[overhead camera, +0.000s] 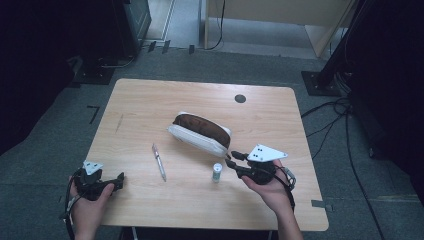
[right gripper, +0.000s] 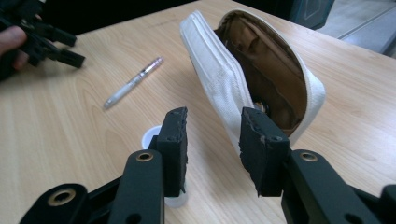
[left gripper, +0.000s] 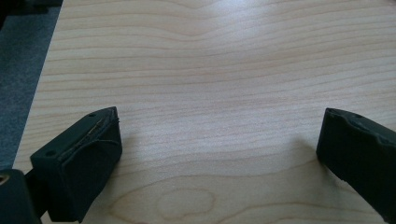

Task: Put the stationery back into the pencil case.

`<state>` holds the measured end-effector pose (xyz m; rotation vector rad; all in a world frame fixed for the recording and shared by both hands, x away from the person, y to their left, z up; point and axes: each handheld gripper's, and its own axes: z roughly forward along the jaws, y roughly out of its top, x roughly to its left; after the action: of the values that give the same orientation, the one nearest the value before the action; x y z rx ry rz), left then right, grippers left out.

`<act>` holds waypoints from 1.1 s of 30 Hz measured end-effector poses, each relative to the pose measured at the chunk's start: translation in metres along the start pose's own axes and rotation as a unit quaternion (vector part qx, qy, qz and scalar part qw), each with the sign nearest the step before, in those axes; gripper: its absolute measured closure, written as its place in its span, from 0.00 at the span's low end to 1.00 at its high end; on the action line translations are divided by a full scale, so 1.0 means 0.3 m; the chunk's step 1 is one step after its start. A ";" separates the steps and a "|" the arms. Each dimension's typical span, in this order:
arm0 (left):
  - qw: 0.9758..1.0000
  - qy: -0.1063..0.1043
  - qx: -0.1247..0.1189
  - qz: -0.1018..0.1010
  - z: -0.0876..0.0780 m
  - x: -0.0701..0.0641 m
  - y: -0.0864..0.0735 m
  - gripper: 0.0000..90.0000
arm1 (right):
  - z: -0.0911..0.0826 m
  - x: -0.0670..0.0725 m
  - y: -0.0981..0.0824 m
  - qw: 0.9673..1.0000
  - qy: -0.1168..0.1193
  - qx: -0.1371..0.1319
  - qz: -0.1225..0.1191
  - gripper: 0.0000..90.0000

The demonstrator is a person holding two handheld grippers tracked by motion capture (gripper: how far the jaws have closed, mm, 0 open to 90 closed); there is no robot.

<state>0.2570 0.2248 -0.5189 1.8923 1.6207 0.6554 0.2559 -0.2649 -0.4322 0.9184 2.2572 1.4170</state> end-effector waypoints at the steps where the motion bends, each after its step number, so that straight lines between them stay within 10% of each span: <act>1: 1.000 0.000 0.000 0.000 0.000 0.000 0.000 0.00 | -0.002 0.001 -0.001 1.000 0.005 -0.002 0.005 0.67; 13: 1.000 0.000 0.000 0.000 0.000 0.000 0.000 0.00 | 0.038 0.045 -0.027 1.000 0.029 0.000 0.011 0.52; 33: 1.000 0.000 0.000 0.000 0.000 0.000 0.000 0.00 | 0.110 0.081 -0.067 0.999 0.027 0.030 -0.002 0.63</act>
<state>0.2570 0.2248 -0.5190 1.8919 1.6206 0.6555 0.2497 -0.2322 -0.4635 0.9036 2.3517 1.3963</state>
